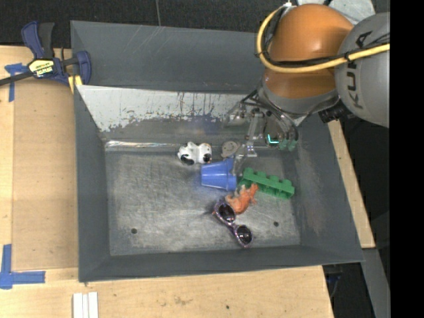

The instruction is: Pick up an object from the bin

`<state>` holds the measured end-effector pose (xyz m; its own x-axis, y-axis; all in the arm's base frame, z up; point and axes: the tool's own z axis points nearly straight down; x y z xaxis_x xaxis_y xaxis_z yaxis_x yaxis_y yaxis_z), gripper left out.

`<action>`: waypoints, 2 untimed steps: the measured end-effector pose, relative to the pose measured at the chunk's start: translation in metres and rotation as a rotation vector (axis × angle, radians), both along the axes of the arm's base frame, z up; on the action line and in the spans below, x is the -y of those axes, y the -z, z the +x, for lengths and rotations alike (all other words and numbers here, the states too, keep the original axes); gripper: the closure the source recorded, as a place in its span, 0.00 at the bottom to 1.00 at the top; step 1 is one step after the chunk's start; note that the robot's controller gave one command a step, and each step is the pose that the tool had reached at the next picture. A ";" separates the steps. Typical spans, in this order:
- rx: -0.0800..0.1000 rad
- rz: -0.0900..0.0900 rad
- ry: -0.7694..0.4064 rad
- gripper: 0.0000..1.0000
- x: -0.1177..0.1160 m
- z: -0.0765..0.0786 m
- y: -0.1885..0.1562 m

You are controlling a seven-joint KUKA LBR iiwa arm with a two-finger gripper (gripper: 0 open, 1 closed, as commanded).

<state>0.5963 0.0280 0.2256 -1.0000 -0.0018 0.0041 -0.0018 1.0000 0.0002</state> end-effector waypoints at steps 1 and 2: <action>0.008 0.000 0.001 0.00 0.000 0.002 -0.004; 0.013 0.000 -0.045 0.00 0.008 -0.002 0.061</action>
Offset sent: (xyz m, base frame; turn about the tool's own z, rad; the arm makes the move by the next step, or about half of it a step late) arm -0.0099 -0.0197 -0.1556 -0.1084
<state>0.5944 0.0200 0.1650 -0.9989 -0.0467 -0.0085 -0.0467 0.9989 -0.0005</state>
